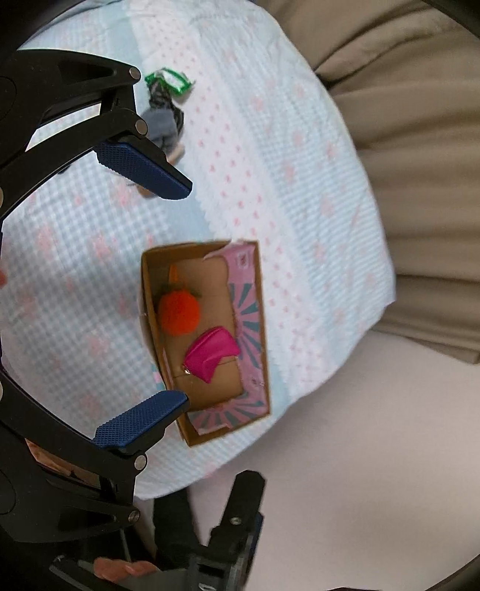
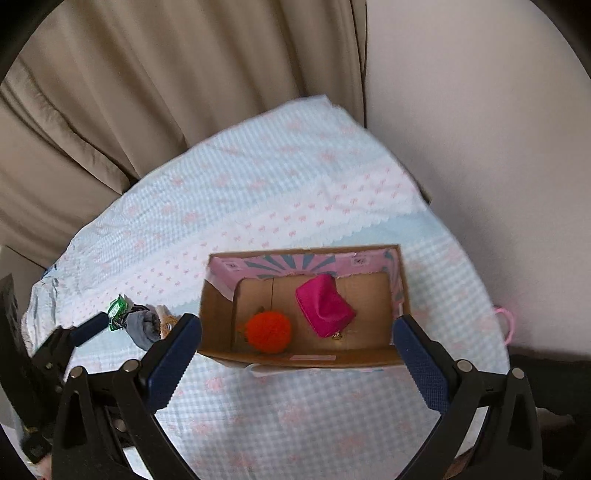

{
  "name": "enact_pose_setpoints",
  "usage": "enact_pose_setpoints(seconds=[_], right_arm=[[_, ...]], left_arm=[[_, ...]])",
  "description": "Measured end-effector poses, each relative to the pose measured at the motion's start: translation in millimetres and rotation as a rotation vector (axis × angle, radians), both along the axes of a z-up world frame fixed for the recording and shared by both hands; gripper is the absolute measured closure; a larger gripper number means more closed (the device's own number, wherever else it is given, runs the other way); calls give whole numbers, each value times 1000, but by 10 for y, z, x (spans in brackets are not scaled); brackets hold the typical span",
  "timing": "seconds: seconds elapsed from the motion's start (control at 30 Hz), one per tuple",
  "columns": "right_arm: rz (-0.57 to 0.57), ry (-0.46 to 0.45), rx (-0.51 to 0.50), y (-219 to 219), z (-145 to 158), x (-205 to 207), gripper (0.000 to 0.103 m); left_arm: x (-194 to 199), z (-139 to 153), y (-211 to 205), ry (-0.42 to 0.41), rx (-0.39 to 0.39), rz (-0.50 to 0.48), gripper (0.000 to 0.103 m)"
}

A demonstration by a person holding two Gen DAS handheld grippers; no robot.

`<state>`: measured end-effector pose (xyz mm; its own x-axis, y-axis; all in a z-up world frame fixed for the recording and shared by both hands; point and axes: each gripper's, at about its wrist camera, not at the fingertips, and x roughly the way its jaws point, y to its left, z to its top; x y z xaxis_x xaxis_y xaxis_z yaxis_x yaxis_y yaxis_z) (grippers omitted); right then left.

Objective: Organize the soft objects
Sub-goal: 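Withdraw both tools from the box back toward the remaining items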

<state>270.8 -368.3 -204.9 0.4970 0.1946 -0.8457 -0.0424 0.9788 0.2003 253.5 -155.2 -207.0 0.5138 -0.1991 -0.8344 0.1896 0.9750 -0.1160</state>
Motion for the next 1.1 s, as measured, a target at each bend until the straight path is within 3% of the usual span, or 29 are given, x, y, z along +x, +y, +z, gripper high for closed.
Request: enact_pose_setpoints(seconds=[0.1, 0.27, 0.47, 0.83, 1.1], right_arm=[[-22, -54, -41, 99, 212, -271, 0], [-61, -132, -68, 313, 481, -747, 0], [-39, -225, -88, 712, 657, -1235, 0], [-25, -324, -98, 1514, 639, -1873, 0], [-35, -357, -73, 2087, 457, -1965, 0]], left_arm=[[-232, 283, 254, -51, -26, 17, 0], [-644, 670, 658, -139, -6, 33, 0], [-1087, 888, 1205, -195, -5, 41, 0], [-1516, 975, 2253, -264, 7, 27, 0], [-1433, 682, 2764, -250, -6, -17, 0]])
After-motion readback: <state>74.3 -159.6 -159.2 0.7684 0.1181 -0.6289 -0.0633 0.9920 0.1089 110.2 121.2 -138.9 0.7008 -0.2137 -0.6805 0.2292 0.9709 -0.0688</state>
